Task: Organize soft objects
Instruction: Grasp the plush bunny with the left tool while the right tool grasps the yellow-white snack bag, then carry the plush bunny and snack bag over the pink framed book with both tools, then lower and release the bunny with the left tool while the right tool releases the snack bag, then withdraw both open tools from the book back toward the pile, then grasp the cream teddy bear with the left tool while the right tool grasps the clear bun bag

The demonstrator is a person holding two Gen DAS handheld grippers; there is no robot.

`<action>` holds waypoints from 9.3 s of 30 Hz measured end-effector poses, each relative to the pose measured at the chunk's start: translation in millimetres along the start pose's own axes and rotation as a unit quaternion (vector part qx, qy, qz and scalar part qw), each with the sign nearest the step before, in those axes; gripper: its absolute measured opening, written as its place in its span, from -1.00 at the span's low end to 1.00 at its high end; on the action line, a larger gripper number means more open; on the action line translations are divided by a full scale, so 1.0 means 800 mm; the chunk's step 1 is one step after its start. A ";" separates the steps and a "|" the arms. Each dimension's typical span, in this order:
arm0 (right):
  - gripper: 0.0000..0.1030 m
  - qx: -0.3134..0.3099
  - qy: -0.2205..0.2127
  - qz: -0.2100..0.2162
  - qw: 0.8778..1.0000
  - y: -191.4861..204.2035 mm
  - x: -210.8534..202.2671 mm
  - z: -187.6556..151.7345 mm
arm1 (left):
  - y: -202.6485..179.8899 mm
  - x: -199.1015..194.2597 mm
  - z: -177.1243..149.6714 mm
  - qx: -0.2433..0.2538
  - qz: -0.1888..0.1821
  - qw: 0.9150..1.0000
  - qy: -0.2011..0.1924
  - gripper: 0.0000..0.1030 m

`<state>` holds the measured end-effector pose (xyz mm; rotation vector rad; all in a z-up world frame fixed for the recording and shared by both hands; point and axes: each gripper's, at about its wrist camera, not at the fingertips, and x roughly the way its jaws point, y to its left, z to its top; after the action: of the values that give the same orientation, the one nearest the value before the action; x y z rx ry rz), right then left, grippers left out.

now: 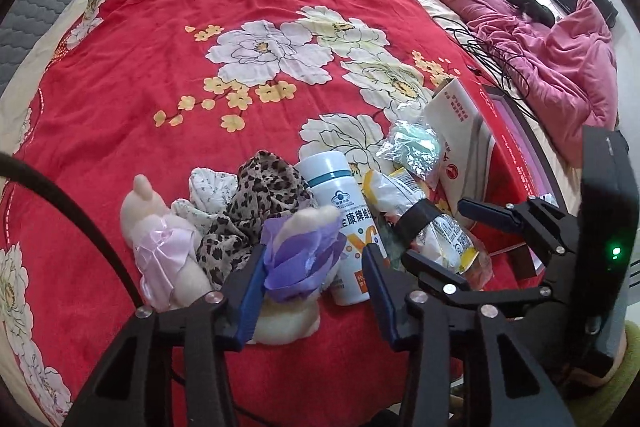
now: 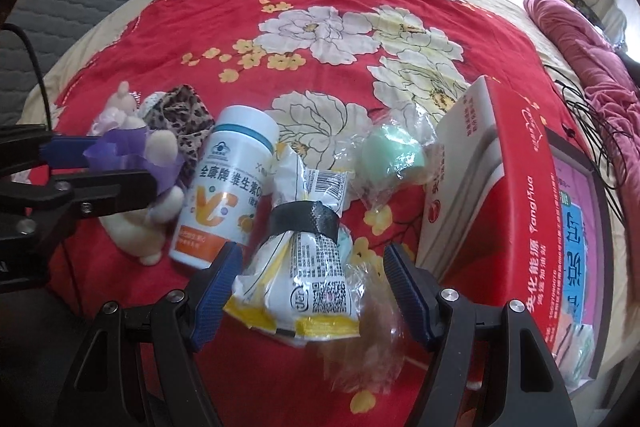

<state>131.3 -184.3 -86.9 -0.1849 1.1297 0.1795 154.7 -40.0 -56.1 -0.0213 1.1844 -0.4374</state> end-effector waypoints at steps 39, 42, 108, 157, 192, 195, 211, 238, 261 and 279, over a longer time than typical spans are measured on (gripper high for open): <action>-0.11 0.064 -0.115 0.069 0.989 -0.048 -0.145 0.008 | -0.047 -0.135 0.006 -0.002 -0.015 0.995 -0.101 -0.68; -0.11 0.073 -0.128 0.065 0.987 -0.061 -0.158 0.004 | -0.064 -0.144 0.009 0.009 -0.015 0.994 -0.110 -0.68; -0.11 0.246 -0.106 -0.044 0.962 -0.370 -0.166 -0.185 | -0.412 0.078 0.018 0.188 -0.041 0.981 -0.006 -0.67; 0.11 0.202 -0.075 -0.074 0.974 -0.378 -0.121 -0.175 | -0.415 0.105 0.017 0.183 -0.037 0.982 0.012 -0.45; 0.46 0.242 -0.122 -0.126 0.954 -0.358 -0.198 -0.174 | -0.382 0.014 0.017 0.167 -0.029 0.984 -0.051 0.57; 0.46 0.240 -0.123 -0.135 0.953 -0.351 -0.203 -0.170 | -0.372 0.006 0.016 0.161 -0.029 0.985 -0.054 0.58; 0.51 0.204 -0.153 -0.134 0.958 -0.287 -0.233 -0.125 | -0.290 -0.051 0.011 0.115 -0.019 0.990 -0.084 0.58; 0.52 0.101 -0.192 -0.079 0.973 -0.138 -0.260 -0.039 | -0.092 -0.146 -0.017 -0.008 0.031 0.990 -0.135 0.59; 0.52 -0.034 -0.142 -0.040 0.989 -0.020 -0.204 -0.027 | 0.049 -0.152 -0.066 -0.082 0.078 0.987 -0.110 0.59; 0.52 -0.092 -0.057 -0.019 0.994 -0.003 -0.118 -0.050 | 0.123 -0.061 -0.059 -0.168 0.044 0.984 -0.040 0.59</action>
<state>57.8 -201.0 -17.7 -0.3553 0.9958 0.2580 128.5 76.6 -54.8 -0.2752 1.1641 -0.1546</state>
